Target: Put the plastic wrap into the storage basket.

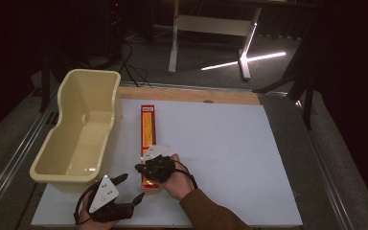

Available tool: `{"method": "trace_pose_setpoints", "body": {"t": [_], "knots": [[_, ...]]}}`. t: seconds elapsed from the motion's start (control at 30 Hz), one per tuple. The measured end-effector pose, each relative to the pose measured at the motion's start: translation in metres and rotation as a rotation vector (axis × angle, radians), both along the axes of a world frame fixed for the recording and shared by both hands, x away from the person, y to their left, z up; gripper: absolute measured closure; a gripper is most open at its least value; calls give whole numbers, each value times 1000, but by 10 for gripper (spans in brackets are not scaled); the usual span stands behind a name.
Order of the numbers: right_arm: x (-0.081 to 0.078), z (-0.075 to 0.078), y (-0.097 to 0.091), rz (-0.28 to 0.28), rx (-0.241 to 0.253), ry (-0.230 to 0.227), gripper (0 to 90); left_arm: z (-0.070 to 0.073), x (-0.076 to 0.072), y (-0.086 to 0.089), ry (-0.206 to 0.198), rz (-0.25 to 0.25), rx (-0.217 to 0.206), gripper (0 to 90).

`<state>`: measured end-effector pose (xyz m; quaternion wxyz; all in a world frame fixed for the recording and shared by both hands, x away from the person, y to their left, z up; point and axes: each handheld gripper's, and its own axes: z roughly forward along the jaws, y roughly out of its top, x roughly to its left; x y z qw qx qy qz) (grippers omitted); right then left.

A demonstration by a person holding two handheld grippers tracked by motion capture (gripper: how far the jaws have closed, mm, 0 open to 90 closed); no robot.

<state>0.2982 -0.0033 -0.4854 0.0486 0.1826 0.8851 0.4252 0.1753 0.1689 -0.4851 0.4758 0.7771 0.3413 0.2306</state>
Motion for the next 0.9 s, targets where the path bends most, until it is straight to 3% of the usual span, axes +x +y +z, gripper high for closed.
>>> {"method": "trace_pose_setpoints", "body": {"t": [0.17,0.27,0.3,0.43,0.53,0.63,0.73,0.83,0.9], "knots": [[-5,-7,12,23,-25,26,899,0,0,1,-1,1,-4,222],[-7,-13,17,41,-78,31,899,0,-1,1,-1,2,-3,222],[-7,-14,17,47,-75,34,899,0,-1,1,-3,3,-5,222],[-8,-12,16,42,-104,39,900,1,-2,2,-3,8,-5,222],[-7,-10,6,34,-121,59,900,1,-2,3,-3,12,-5,222],[-5,-10,-11,11,-156,49,900,1,-2,3,-4,14,-4,222],[0,-13,-32,-36,-190,57,900,0,-2,2,-3,13,3,222],[7,-14,-51,-65,-178,71,900,0,-1,1,-1,15,4,222],[10,-13,-61,-90,-209,56,900,-1,-1,0,1,16,5,222]]}}
